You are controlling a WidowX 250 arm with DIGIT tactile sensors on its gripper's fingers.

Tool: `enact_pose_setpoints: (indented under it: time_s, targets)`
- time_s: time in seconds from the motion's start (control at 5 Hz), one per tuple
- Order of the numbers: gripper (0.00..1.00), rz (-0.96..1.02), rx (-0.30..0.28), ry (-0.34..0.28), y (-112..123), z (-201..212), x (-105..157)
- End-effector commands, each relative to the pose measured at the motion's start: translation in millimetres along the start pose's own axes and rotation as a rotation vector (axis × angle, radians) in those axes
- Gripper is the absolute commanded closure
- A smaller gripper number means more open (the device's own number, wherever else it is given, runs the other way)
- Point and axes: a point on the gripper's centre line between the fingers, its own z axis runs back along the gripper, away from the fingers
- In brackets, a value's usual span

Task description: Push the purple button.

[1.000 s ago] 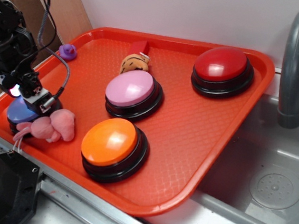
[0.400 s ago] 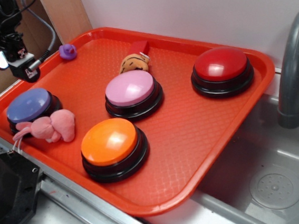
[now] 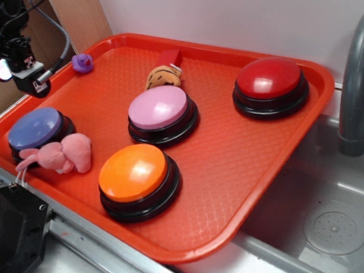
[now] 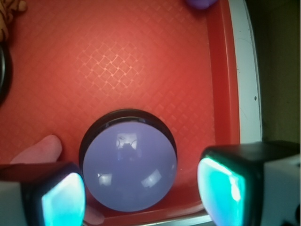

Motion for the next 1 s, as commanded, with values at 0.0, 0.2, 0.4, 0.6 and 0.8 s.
enact_pose_setpoints:
  time_s: [0.0,0.2,0.4,0.6,0.8]
  targets:
    - [0.00,0.009,0.002,-0.031,8.6,22.4,3.6]
    - [0.00,0.048,-0.034,-0.044,7.1,26.4,0.2]
    - [0.00,0.080,-0.018,-0.034,6.7,37.1,-4.1]
    - [0.00,0.106,-0.004,-0.044,8.6,56.8,-9.0]
    - [0.00,0.108,-0.007,-0.067,7.7,58.6,-11.5]
